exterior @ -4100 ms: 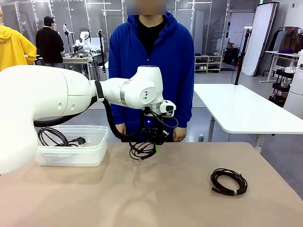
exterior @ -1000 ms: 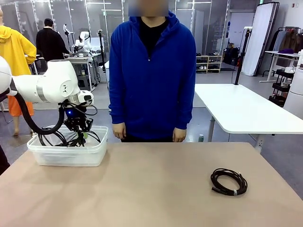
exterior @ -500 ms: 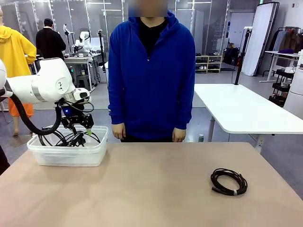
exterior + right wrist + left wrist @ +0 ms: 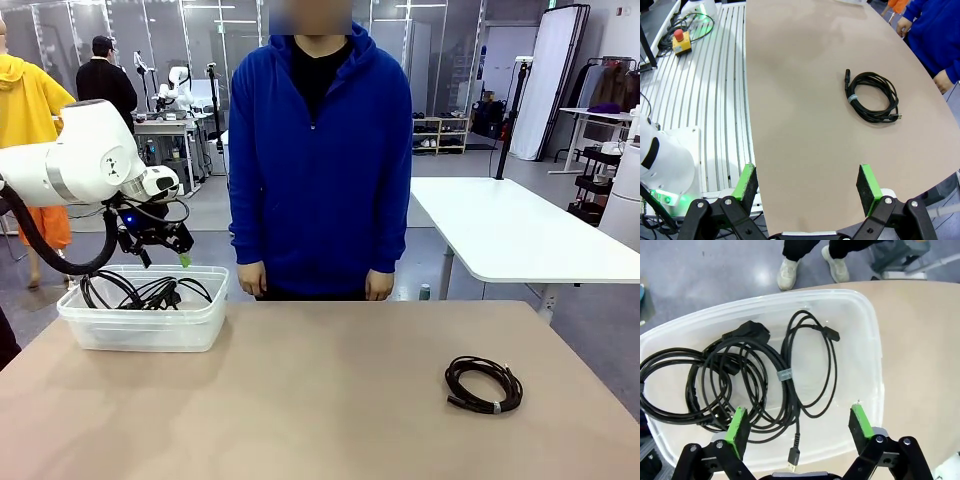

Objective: Organize and store the cables.
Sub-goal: Place the USB Extension Cable into the Organizing box.

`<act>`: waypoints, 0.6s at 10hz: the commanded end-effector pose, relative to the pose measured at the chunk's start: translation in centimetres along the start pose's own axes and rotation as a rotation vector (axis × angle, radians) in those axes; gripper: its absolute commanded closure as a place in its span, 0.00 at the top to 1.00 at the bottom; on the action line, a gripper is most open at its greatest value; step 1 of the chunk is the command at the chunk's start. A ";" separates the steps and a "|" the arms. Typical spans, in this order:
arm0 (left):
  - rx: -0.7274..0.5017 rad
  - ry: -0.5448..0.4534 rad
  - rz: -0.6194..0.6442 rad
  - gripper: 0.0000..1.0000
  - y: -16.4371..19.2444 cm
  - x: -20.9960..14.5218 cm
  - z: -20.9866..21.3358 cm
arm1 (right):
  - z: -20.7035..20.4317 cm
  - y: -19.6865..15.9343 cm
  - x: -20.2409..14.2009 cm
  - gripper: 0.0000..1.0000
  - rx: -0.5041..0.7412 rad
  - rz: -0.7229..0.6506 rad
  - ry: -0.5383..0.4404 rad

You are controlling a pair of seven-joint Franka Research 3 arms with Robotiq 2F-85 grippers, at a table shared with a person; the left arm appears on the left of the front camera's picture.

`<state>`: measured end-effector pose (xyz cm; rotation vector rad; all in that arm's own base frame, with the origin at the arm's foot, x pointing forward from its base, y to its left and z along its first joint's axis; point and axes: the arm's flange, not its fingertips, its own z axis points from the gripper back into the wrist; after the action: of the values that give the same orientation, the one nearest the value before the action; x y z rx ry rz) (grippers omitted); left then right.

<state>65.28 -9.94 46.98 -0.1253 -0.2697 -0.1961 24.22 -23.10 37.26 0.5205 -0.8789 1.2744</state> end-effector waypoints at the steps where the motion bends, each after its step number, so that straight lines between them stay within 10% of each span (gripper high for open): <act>1: 0.012 0.015 0.015 1.00 0.3 0.3 -0.4 | -0.2 0.0 0.3 1.00 -0.011 -0.026 -0.002; 6: 0.012 0.015 0.015 1.00 0.3 0.3 -0.4 | -0.2 0.0 0.3 1.00 -0.011 -0.026 -0.002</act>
<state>65.37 -9.83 46.45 -0.1248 -0.2618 -0.1934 24.22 -23.10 37.26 0.5205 -0.8789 1.2744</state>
